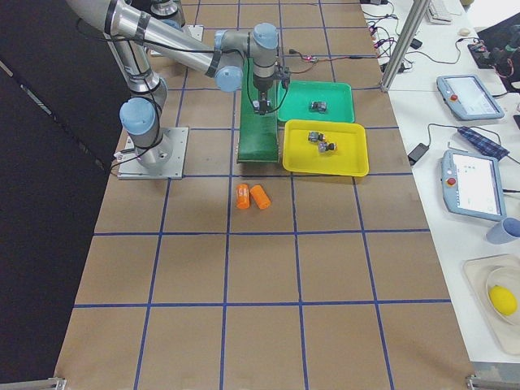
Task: Sort buttons by color to trays
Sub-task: 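Move the right gripper to the green button on the conveyor and grasp it, then carry the green button into the green tray and open the right gripper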
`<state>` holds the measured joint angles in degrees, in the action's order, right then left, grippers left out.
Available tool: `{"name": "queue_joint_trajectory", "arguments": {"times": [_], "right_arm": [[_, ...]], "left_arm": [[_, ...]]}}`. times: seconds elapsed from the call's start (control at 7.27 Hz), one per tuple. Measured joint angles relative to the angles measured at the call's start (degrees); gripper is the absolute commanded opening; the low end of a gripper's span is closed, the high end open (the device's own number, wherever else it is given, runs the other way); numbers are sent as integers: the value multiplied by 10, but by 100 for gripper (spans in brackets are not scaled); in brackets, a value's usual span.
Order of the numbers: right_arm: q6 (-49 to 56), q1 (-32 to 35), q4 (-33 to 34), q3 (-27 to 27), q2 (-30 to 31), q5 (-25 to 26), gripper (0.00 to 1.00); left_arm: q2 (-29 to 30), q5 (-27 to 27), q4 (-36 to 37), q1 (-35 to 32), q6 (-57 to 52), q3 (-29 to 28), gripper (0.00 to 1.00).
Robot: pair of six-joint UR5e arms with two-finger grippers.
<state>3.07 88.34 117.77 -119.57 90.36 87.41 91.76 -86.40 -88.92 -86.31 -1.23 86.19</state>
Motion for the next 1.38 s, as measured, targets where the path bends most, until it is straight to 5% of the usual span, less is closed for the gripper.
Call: {"name": "queue_joint_trajectory", "arguments": {"times": [0.69, 0.83, 0.96, 1.1, 1.38], "right_arm": [[-4, 9, 3, -13, -12, 2, 94], [-2, 9, 12, -19, -26, 5, 84], [0, 9, 20, -22, -38, 6, 43], [3, 9, 24, -23, -44, 7, 26], [4, 9, 25, -23, -49, 8, 9]], "left_arm": [[0, 0, 0, 0, 0, 0, 100], [0, 0, 0, 0, 0, 0, 100], [0, 0, 0, 0, 0, 0, 100], [0, 0, 0, 0, 0, 0, 100], [0, 0, 0, 0, 0, 0, 100]]}}
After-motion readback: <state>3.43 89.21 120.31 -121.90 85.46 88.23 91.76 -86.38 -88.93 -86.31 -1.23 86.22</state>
